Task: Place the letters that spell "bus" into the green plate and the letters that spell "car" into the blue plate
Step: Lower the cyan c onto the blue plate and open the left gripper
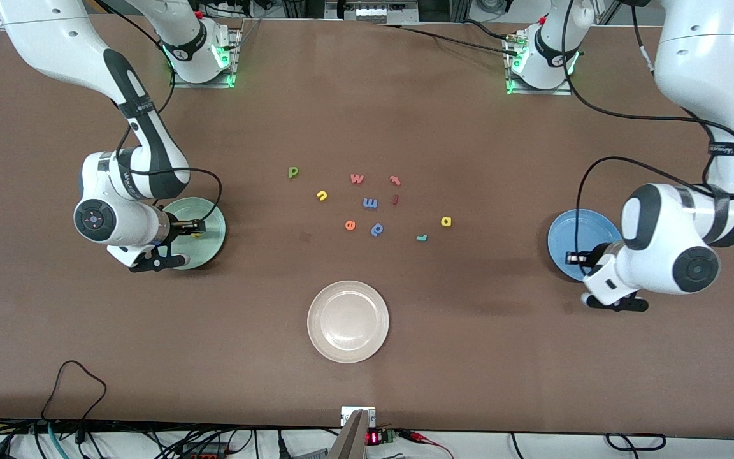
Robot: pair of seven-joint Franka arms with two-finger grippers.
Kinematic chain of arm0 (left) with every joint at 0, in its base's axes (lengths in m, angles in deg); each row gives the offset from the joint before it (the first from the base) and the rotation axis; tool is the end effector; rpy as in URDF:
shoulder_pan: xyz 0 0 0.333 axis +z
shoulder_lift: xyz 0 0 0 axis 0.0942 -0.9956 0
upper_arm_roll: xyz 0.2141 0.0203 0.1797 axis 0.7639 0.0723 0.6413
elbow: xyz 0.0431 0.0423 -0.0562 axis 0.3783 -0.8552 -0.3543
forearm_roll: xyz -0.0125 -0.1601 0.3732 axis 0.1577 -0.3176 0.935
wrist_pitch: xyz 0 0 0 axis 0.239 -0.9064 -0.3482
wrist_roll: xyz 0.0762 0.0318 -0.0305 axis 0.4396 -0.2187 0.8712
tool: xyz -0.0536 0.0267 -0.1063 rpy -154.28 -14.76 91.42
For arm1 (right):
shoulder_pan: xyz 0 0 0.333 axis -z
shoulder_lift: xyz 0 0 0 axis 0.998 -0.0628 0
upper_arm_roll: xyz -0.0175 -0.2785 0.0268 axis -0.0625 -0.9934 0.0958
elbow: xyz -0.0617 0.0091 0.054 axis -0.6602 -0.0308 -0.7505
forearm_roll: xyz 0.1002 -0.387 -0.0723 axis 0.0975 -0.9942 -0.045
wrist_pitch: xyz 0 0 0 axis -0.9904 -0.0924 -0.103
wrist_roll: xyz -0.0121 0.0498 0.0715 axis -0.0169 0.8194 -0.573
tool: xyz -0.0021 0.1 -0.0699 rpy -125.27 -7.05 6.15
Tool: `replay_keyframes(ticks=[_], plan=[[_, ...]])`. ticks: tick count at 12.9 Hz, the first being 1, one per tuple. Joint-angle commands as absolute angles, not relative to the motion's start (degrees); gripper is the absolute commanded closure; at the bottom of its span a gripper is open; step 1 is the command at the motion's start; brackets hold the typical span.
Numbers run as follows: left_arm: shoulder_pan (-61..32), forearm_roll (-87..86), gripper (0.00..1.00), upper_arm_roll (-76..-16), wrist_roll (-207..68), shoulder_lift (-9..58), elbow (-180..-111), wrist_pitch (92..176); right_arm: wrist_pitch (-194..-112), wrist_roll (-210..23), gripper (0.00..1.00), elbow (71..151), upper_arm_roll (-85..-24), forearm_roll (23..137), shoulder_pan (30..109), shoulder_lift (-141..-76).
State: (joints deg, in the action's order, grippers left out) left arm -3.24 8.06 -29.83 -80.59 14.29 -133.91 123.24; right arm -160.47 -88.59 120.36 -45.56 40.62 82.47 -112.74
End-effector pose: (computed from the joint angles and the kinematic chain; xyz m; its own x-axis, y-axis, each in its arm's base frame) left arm 0.6524 -0.0005 0.2151 0.9476 -0.0791 -0.3096 -0.0652 -0.9964 0.0550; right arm 0.5916 0.0741 0.1711 0.9613 0.1434 -0.2352 0.1471 -0.9891 -0.0018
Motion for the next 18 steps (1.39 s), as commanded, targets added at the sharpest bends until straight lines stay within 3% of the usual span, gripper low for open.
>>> replay_keyframes(ticks=[1,3,8,9,10,12,14,15,16,18], plan=[[3.6,8.9,0.95,-31.0,-90.8,17.8,-143.3,128.5,-158.0,-84.6,0.0,121.9,-43.7,40.8,80.3,-108.5],[4.5,8.9,0.95,-31.0,-91.8,19.3,-147.9,131.9,-159.5,-78.2,0.0,125.9,-41.4,40.9,78.3,-105.6],[4.5,8.8,0.91,-31.0,-91.3,19.4,-153.7,140.9,-174.0,-61.6,0.0,139.0,-32.1,40.8,76.2,-102.1],[4.4,8.8,0.74,-31.1,-91.0,19.2,-153.4,140.8,-175.3,-58.0,0.0,139.7,-32.1,40.8,74.4,-102.1],[4.1,8.8,0.38,-31.1,-90.6,19.1,-153.2,140.8,-175.6,-55.9,0.0,139.8,-32.1,40.8,73.1,-102.3],[4.1,8.7,0.01,-31.4,-89.9,19.6,-152.9,140.5,-176.0,-53.0,0.0,139.8,-32.1,40.8,70.9,-102.9],[3.6,8.8,0.0,-31.6,-90.5,20.9,-150.8,138.1,-178.6,-50.8,0.01,140.6,-32.2,40.8,68.3,-104.6],[3.1,8.7,0.07,-33.0,-90.1,21.3,-148.7,135.1,-179.6,-50.1,0.02,140.9,-32.1,40.8,67.3,-105.5],[2.9,8.7,0.18,-34.6,-89.9,21.2,-145.9,132.8,-180.2,-50.1,0.03,141.0,-32.2,40.8,66.5,-106.4],[0.5,8.1,0.48,-37.7,-85.3,19.5,-141.3,131.1,-180.4,-50.1,0.04,141.1,-32.2,40.8,65.7,-107.5]])
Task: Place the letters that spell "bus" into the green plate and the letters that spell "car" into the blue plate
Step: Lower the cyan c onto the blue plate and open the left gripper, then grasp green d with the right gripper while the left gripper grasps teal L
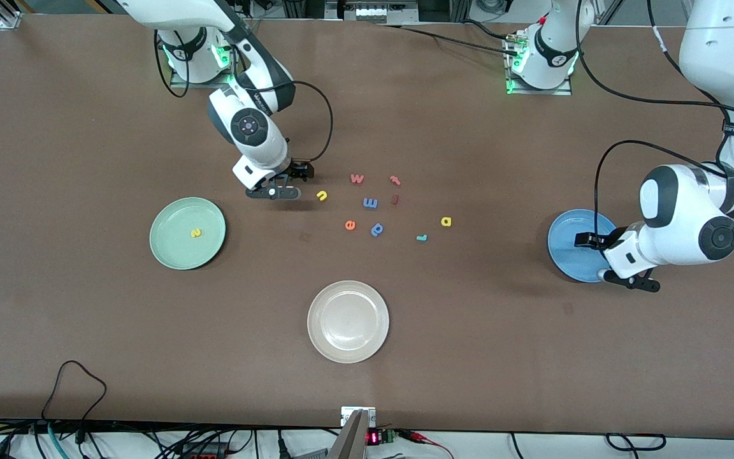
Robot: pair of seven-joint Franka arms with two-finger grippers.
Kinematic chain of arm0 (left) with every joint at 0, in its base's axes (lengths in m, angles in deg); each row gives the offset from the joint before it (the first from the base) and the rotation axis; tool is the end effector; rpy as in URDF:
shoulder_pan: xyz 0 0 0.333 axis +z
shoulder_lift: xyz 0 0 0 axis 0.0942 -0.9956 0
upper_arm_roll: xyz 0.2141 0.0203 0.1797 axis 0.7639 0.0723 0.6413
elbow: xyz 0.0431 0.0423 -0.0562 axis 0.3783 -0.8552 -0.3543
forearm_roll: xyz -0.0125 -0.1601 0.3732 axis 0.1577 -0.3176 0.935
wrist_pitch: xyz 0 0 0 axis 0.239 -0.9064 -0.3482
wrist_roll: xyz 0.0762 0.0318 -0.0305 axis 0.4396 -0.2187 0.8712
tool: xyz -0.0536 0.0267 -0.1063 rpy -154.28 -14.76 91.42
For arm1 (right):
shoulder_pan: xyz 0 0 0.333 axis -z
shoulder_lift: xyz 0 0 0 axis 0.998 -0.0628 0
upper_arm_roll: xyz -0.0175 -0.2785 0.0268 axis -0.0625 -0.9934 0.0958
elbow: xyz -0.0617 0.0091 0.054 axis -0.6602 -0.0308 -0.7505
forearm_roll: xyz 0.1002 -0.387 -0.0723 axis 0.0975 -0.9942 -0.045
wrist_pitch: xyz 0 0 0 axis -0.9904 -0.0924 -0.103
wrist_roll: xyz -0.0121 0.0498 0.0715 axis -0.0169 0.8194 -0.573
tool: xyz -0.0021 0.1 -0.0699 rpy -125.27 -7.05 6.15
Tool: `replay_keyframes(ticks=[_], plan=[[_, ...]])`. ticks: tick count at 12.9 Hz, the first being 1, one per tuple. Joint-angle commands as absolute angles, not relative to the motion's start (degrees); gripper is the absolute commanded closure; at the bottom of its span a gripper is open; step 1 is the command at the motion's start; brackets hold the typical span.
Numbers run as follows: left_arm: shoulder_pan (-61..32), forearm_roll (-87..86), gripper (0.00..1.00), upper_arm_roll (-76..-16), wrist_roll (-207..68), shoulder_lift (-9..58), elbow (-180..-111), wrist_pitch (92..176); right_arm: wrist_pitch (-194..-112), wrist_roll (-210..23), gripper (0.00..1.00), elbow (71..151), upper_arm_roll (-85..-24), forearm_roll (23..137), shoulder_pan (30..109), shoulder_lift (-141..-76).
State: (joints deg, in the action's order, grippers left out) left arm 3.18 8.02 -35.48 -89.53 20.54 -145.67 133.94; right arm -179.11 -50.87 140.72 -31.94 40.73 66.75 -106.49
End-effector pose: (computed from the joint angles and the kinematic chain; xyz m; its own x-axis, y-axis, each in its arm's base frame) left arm 0.6284 0.0089 0.2111 0.9561 -0.2156 -0.1983 -0.1936 -0.9731 0.1248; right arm 0.4106 0.3195 0.1312 0.9860 -0.0030 -0.1667 -0.0008 -0.9999 0.0134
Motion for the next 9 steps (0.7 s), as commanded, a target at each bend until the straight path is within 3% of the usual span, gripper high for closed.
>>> replay_keyframes(ticks=[1,4,9], plan=[[-2.0,8.1,0.55,-37.9,-81.2,18.5,-139.9,131.1,-180.3,-50.1,0.07,141.4,-32.2,40.8,65.2,-107.6],[-11.4,7.8,0.59,-37.8,-69.8,15.9,-138.4,132.9,-180.2,-50.1,0.12,141.9,-32.2,40.7,65.1,-107.6],[-20.9,1.2,0.61,-38.0,-60.0,11.3,-138.5,144.9,-180.2,-50.2,0.18,143.2,-32.2,40.6,65.0,-107.5]])
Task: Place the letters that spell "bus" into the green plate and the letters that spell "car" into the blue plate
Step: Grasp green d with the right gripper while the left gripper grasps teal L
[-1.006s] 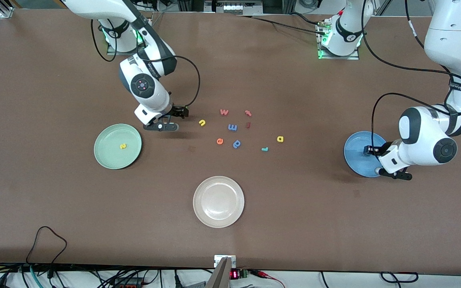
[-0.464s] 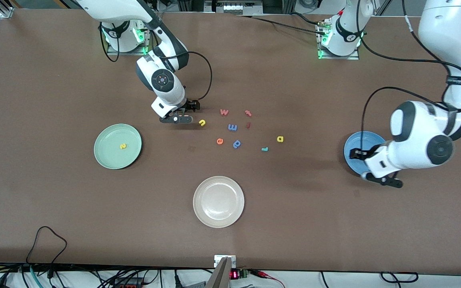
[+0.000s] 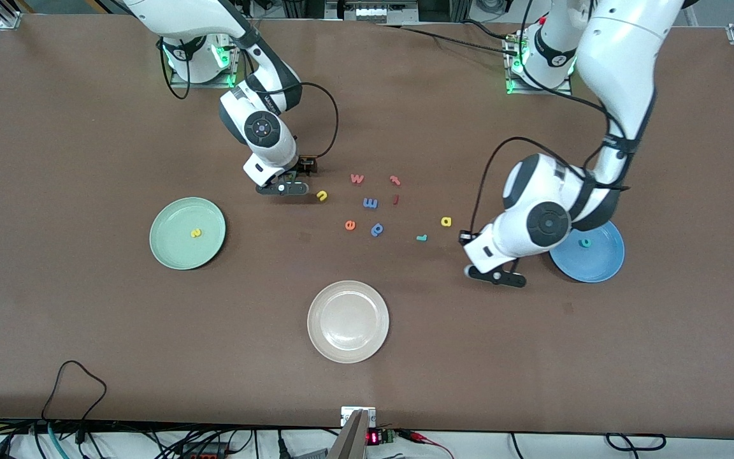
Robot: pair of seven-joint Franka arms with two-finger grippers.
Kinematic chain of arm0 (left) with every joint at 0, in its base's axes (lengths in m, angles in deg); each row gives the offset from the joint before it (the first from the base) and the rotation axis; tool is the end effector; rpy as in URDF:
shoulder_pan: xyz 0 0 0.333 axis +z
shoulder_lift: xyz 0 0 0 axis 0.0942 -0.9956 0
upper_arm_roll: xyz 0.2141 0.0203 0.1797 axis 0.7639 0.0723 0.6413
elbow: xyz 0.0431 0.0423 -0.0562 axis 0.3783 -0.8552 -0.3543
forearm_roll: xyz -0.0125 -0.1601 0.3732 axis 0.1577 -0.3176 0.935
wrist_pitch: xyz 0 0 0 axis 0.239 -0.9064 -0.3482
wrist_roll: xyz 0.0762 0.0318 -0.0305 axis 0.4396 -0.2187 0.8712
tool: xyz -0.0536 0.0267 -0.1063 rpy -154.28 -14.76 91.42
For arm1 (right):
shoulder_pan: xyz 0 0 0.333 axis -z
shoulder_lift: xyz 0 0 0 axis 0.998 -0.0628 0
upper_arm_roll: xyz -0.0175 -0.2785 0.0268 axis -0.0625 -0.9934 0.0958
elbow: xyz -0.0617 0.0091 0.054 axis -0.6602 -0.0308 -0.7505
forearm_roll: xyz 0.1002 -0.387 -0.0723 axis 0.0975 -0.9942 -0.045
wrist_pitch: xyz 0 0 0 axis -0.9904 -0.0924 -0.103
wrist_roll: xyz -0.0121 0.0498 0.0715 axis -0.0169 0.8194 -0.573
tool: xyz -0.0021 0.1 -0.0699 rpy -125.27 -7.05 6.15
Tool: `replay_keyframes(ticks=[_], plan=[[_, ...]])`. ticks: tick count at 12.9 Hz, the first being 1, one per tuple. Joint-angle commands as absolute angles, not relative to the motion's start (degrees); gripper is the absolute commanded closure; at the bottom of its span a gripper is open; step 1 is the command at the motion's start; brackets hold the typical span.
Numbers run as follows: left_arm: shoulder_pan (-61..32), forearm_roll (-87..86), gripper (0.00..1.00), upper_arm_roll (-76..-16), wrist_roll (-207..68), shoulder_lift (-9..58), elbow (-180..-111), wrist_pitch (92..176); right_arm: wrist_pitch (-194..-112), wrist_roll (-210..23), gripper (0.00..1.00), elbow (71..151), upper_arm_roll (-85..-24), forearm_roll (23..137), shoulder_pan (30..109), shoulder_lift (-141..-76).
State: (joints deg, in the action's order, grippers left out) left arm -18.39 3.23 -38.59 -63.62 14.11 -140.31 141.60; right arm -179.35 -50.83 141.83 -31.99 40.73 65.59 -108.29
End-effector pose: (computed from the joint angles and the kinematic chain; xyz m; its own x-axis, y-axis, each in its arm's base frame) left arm 0.6066 -0.2676 0.1918 0.9809 -0.1263 -0.1478 -0.1032 -0.9826 0.1546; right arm 0.3912 0.3208 0.1098 0.9781 0.0134 -0.2077 0.0207 -0.9992 0.0330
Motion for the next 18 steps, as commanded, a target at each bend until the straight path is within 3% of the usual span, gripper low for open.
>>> replay_keyframes(ticks=[1,7,10,16,18], plan=[[-22.9,1.6,0.61,-37.9,-56.7,10.0,-138.5,146.8,-180.3,-50.2,0.2,143.5,-32.2,40.6,65.0,-107.6],[-25.6,1.9,0.61,-37.9,-53.5,7.0,-138.6,151.8,-180.1,-50.2,0.35,143.5,-32.2,40.6,64.6,-107.8],[-26.1,1.9,0.53,-37.9,-53.3,6.9,-139.0,151.8,-180.1,-50.2,0.54,143.5,-32.2,40.6,64.5,-108.0],[-27.6,1.9,0.53,-37.7,-52.2,6.5,-139.4,151.7,-180.1,-50.8,0.89,143.3,-32.6,40.1,65.0,-107.8],[-28.3,1.9,0.55,-37.6,-52.2,6.2,-139.5,151.6,-180.0,-51.1,0.93,143.0,-32.9,40.1,65.2,-107.4]])
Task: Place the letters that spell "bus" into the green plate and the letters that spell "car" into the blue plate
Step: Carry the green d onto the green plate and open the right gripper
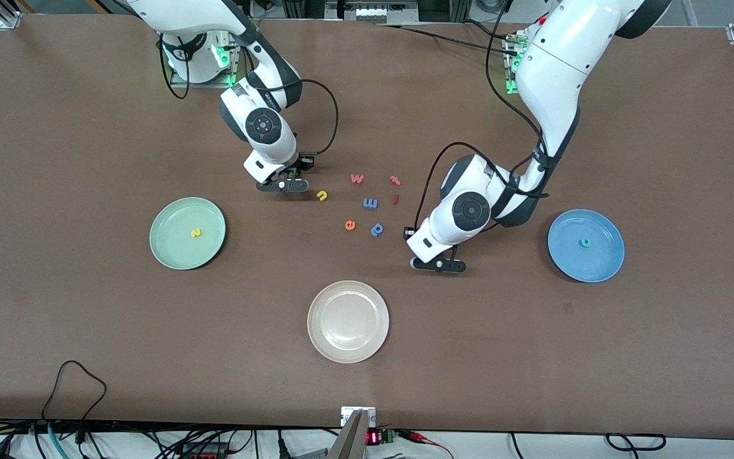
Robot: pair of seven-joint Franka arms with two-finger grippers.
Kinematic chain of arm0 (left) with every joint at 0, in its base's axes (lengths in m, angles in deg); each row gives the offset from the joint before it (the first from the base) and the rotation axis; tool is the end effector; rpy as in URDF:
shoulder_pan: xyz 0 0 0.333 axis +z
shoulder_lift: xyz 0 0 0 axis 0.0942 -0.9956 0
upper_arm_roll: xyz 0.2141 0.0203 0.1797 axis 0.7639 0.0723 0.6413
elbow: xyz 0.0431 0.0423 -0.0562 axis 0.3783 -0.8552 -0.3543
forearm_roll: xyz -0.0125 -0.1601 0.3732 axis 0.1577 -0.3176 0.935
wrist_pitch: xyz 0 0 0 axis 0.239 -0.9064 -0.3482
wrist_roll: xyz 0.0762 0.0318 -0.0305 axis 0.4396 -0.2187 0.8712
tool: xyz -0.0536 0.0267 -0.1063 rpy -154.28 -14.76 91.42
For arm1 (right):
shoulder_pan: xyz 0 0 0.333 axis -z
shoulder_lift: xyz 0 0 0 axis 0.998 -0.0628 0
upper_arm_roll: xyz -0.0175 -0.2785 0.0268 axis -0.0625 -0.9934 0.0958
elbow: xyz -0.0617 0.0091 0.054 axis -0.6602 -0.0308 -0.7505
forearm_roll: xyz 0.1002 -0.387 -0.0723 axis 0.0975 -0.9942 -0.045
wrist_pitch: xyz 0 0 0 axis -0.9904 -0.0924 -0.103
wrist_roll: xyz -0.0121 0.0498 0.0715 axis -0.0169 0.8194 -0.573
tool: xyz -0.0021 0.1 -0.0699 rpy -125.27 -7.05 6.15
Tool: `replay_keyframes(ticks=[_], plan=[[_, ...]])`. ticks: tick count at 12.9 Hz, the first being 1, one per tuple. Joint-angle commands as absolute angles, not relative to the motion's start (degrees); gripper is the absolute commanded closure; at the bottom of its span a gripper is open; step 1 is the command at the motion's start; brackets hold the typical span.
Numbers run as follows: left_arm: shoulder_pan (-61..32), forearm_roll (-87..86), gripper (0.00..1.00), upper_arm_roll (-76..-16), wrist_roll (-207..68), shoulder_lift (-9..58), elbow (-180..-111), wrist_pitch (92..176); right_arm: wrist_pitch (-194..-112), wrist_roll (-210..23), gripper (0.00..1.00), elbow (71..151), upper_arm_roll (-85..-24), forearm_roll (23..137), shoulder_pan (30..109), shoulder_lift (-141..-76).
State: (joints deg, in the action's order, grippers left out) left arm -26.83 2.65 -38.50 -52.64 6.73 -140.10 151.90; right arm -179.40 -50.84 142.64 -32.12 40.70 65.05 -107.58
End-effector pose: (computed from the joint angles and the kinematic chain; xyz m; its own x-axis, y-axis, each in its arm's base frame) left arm 0.5632 -0.3532 0.1228 0.9898 -0.0451 -0.1349 -0.0234 -0.9870 0.1588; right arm 0.3862 0.3212 0.1111 0.9782 0.0218 -0.2064 0.0302 -0.9988 0.0374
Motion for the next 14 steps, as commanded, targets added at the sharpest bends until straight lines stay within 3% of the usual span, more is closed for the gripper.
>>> replay_keyframes(ticks=[1,3,7,11,14], plan=[[-28.6,1.9,0.55,-37.5,-52.2,6.1,-139.5,151.6,-179.8,-52.3,0.93,142.8,-33.6,40.1,65.2,-106.6],[-28.7,2.0,0.57,-37.4,-52.3,6.1,-139.5,151.3,-178.8,-53.3,0.94,142.2,-35.7,39.1,66.3,-103.4],[-28.7,7.1,0.58,-37.3,-52.2,5.7,-139.6,151.0,-168.7,-62.2,0.95,133.8,-41.3,38.2,69.5,-102.2],[-28.7,7.4,0.64,-37.3,-52.3,5.3,-139.6,151.0,-168.2,-79.2,0.95,131.5,-50.3,38.3,74.2,-104.1],[-28.7,7.4,0.71,-37.3,-52.3,5.2,-139.6,151.1,-169.2,-85.8,0.95,131.4,-51.0,38.7,79.4,-106.5]])
